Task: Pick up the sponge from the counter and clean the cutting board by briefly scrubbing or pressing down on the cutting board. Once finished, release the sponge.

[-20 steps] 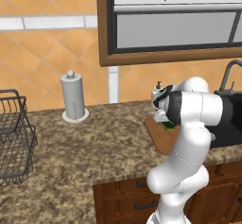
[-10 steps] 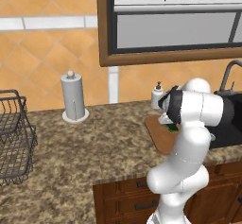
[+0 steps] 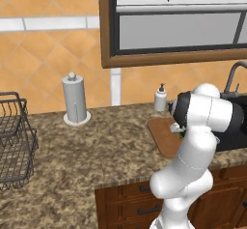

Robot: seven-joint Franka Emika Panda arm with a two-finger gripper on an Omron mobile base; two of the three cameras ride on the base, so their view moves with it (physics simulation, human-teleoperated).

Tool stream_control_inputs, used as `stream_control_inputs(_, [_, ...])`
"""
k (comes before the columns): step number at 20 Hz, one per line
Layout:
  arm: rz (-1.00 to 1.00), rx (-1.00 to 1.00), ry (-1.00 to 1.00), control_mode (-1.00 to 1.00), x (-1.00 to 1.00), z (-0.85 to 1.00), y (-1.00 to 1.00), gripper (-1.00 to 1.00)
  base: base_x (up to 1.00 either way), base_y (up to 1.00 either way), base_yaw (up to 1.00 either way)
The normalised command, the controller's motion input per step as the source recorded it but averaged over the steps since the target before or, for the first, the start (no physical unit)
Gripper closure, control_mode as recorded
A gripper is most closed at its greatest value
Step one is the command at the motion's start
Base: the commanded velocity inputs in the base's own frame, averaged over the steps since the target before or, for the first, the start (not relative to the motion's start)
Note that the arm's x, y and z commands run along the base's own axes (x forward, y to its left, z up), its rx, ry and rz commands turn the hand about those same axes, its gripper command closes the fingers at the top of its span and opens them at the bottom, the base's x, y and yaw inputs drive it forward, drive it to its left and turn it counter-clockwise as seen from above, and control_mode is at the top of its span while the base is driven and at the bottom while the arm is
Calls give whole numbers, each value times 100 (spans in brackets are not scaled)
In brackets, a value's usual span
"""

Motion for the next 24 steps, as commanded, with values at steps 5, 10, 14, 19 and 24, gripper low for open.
stream_control_inputs(5, [-4,0,-17,-100,0,-39,-1,100,0,0,0])
stream_control_inputs(10, [-1,0,-16,-100,23,5,0,100,0,0,0])
stream_control_inputs(14, [0,-8,0,-100,34,-100,2,100,0,0,0])
stream_control_inputs(19, [0,-9,-6,-100,-1,-73,29,100,0,0,0])
stream_control_inputs(24, [-1,0,3,-100,-27,65,55,100,0,0,0])
